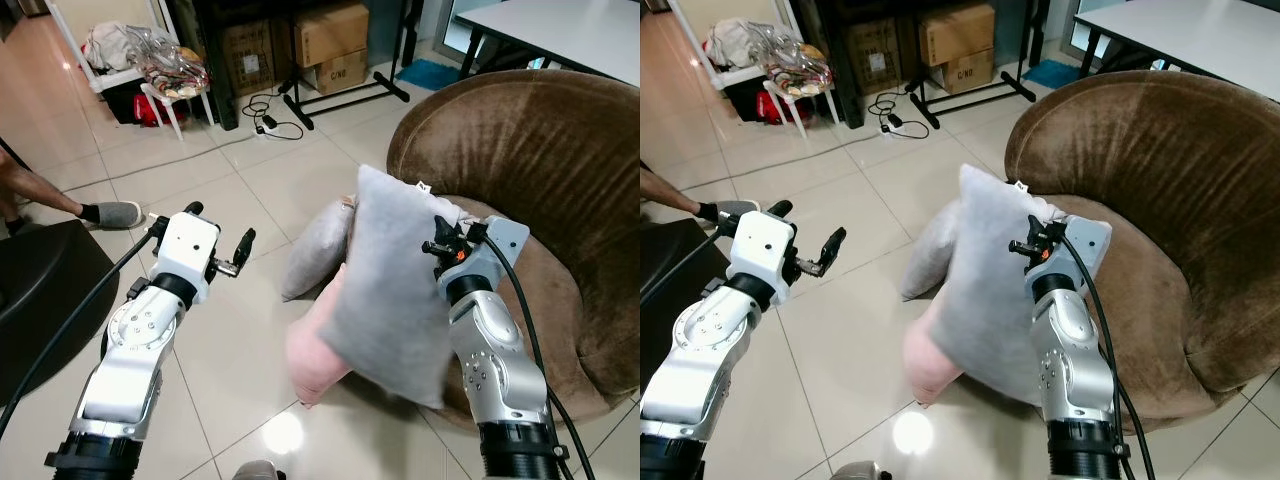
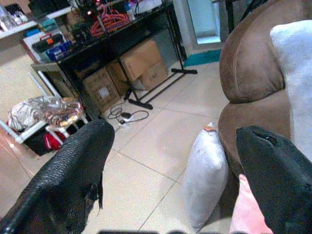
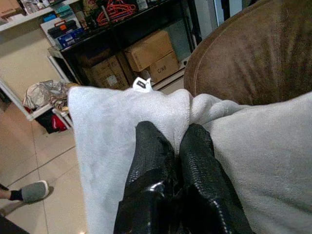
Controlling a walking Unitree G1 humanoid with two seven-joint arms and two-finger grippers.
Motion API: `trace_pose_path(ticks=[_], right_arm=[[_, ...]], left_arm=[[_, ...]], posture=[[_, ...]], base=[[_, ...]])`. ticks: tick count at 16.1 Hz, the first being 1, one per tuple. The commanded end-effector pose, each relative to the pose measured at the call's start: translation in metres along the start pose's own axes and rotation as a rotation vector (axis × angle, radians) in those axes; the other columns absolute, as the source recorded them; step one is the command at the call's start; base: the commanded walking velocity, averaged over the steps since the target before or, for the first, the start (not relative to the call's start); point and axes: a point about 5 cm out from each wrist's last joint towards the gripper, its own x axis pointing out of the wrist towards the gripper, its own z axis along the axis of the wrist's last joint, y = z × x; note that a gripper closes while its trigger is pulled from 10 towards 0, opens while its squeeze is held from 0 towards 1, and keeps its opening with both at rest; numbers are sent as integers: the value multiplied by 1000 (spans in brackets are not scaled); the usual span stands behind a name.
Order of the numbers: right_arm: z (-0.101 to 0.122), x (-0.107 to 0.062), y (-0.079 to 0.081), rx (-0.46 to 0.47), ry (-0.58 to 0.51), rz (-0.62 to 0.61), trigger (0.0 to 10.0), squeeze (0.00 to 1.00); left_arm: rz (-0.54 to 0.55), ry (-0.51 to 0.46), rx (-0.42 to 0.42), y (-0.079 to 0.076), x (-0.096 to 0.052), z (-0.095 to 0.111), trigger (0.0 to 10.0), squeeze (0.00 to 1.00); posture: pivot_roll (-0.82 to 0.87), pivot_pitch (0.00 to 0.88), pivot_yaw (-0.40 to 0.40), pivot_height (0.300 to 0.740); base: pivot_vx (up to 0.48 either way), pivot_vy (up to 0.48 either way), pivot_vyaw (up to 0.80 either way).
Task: Move the pillow to the sofa from floor
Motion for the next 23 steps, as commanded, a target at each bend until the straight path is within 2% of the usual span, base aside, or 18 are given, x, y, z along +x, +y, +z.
trace_pose_path(ticks=[1,9,11,20,23], right_arm=[[11,-1,2,-3,-46,3,10000,0],[12,-3,3,-18,-30,1,10000,0],[12,-3,6,-62,-27,17,10000,0],[10,-1,13,-98,-20,46,10000,0],[10,2,13,-116,-12,57,10000,0]], left_arm=[[-10,-16,12,-3,4,5,10000,0],[-7,-10,18,-1,4,3,10000,0],[12,-4,-3,0,4,2,10000,0],[7,-42,-34,3,0,7,10000,0],[38,-43,-39,6,1,6,10000,0]], posture=[[-86,0,81,740],[-92,0,81,740],[-95,0,81,740],[-71,0,64,740],[-55,0,20,740]], base=[[0,-375,0],[0,-375,0],[0,0,0],[0,0,0],[251,0,0]])
